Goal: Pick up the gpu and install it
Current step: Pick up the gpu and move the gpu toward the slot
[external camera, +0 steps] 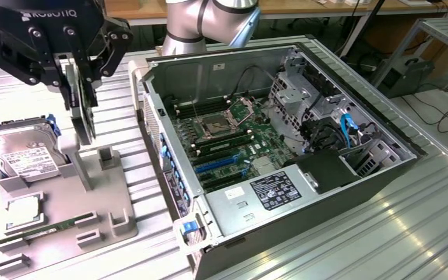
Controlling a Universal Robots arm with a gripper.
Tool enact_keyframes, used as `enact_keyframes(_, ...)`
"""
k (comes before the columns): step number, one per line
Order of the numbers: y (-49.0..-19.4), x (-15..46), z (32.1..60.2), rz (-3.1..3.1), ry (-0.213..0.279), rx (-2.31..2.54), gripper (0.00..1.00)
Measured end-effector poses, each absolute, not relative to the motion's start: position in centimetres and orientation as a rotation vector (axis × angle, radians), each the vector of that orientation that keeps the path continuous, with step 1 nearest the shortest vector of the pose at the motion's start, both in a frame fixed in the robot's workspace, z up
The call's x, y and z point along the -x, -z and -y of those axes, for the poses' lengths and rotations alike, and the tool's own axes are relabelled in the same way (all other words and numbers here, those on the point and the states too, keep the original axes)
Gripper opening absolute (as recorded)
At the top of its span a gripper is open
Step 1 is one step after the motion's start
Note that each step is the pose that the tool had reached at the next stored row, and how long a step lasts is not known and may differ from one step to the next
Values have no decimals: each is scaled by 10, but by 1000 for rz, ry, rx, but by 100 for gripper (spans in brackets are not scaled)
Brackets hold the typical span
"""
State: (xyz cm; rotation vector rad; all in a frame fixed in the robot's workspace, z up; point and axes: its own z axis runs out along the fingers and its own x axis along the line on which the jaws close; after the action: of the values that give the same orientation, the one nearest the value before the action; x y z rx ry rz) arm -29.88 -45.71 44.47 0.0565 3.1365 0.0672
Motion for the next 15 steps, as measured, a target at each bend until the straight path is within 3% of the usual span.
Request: enact_keyframes(15,-451,294,457,-3137,-67,-52,28)
